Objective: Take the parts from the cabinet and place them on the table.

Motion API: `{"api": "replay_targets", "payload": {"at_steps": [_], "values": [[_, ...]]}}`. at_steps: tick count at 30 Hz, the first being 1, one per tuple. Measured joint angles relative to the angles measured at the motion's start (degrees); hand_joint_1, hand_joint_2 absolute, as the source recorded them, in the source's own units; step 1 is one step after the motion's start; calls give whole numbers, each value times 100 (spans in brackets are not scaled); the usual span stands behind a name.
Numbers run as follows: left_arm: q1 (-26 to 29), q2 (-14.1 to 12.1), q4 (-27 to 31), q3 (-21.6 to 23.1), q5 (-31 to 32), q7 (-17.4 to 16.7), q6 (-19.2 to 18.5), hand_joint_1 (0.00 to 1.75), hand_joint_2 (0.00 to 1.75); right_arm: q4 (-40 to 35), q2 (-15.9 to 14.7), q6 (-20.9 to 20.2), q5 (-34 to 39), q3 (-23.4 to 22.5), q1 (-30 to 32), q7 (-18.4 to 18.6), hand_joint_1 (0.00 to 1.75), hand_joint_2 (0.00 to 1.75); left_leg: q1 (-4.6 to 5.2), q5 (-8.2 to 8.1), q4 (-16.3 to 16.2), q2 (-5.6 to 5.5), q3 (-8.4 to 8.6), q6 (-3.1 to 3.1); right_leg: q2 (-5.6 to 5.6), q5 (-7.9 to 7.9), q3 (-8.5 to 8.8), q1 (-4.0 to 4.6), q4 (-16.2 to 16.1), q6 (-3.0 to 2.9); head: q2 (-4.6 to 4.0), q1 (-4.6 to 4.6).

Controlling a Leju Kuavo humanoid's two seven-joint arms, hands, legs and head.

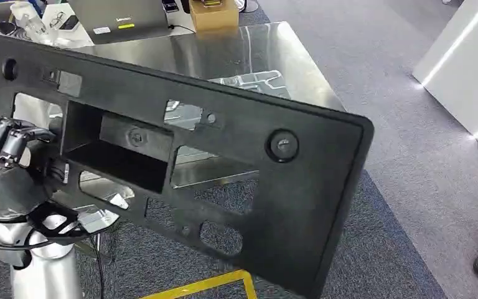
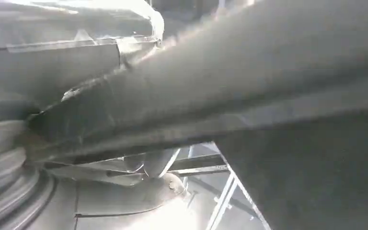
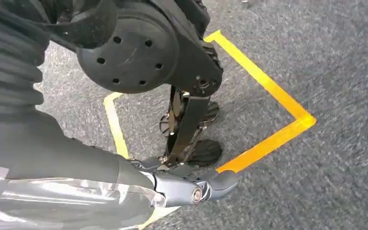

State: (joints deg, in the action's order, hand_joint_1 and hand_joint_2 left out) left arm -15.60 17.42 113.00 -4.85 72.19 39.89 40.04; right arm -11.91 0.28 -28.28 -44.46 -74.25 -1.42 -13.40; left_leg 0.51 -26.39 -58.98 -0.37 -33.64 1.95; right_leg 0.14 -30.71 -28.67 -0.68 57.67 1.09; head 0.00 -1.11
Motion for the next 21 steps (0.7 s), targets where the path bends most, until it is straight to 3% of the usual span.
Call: {"api": "replay_targets", "payload": {"at_steps": [4,8,10,12,14,15,16,17,19,20,21], "values": [[-51,0,-50,-2,41,0,0,175,175,7,-9,-9,-4,7,-10,-2,0,175,0,0,0,0,0,0,0,0,4,0,0,0,0,0],[-184,31,-212,-42,613,-2,0,175,175,20,-31,-57,-13,28,-23,-22,0,175,0,0,0,-2,0,0,-1,-1,-2,0,0,0,0,2],[-350,-8,-469,-110,1270,-386,0,175,175,30,-42,-70,-37,42,-41,-18,0,175,0,0,0,-1,1,0,0,-1,-1,0,0,0,0,2],[-519,-278,-766,16,1659,-1197,-2,175,175,37,-42,-77,-52,44,-52,-2,0,175,-1,0,0,1,4,0,3,0,-2,1,1,0,0,2],[-739,-716,-1128,193,1731,-2142,-2,175,175,42,-44,-85,-55,44,-52,4,0,175,-3,2,0,3,10,0,6,1,-4,2,1,0,0,0],[-909,-1005,-1350,379,1742,-2827,-4,175,175,42,-44,-87,-55,44,-50,4,0,175,-7,8,0,4,12,-6,5,1,-8,1,2,-1,0,0],[-1175,-1394,-1684,731,1751,-3888,-7,175,175,42,-44,-94,-55,44,-52,4,0,175,-15,13,-1,3,8,-11,4,5,-13,1,3,-7,0,0],[-1536,-1768,-2059,1232,1781,-5196,-15,175,175,42,-44,-105,-90,44,-72,-11,0,175,-24,18,-3,3,5,-17,5,9,-25,1,3,-13,0,0],[-2411,-2263,-2859,2383,1794,-7439,-26,175,175,42,-50,-120,-149,33,-92,-53,0,175,-27,26,-2,-7,-6,-18,-9,15,-16,6,3,-20,0,0],[-2741,-2514,-3276,3168,1785,-8339,-28,175,175,42,-57,-125,-149,26,-97,-68,0,175,-23,25,2,-13,0,-18,-13,15,-1,23,3,-20,0,0],[-2997,-2648,-3676,3849,1760,-8324,-37,175,175,42,-57,-127,-129,15,-103,-77,0,175,-19,25,3,-16,6,-18,-16,15,19,20,2,-19,-2,2]]}}
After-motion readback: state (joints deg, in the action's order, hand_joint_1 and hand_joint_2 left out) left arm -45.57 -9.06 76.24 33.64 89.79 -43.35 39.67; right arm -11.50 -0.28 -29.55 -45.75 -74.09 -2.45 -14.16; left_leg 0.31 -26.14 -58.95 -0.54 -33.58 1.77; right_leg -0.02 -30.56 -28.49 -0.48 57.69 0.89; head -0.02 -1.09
